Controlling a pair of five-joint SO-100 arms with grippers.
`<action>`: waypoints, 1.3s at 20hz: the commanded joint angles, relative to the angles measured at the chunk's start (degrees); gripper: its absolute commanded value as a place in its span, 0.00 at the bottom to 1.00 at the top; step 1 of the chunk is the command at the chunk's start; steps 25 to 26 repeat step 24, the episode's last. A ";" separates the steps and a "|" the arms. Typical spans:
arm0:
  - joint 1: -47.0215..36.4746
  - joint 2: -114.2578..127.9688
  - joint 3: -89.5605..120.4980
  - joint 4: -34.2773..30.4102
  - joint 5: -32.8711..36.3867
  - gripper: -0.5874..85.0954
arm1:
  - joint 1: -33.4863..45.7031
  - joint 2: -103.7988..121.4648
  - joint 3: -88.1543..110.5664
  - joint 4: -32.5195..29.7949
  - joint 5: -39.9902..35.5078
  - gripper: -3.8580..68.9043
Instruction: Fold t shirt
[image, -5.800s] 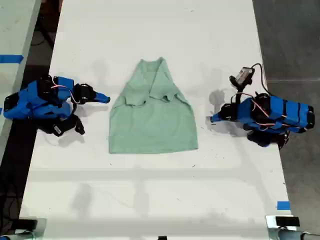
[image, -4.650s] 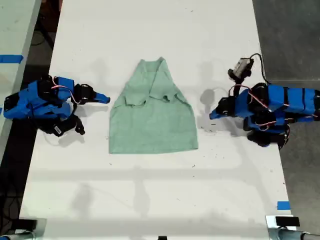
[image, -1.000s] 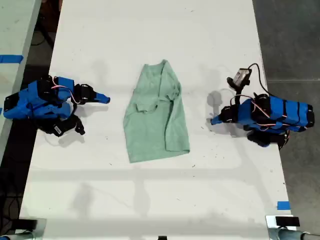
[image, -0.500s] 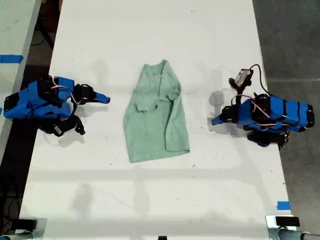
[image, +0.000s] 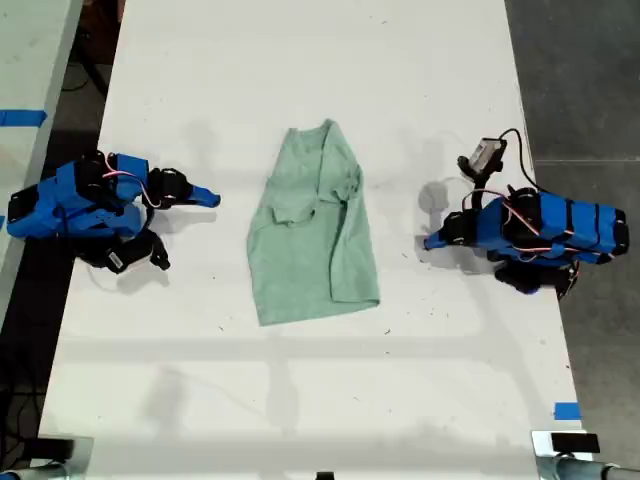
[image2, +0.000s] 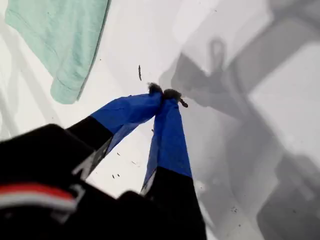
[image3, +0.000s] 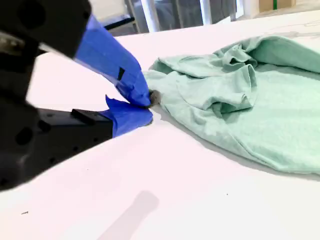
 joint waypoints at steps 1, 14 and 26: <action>0.09 0.44 -0.44 -0.79 -0.44 0.01 | -0.79 0.62 1.85 0.18 0.35 0.06; -0.35 0.44 -0.44 -0.79 -0.35 0.01 | -0.62 0.62 1.85 0.18 0.18 0.06; -0.35 0.44 -0.44 -0.70 -0.26 0.01 | -1.14 0.62 1.67 0.18 0.35 0.06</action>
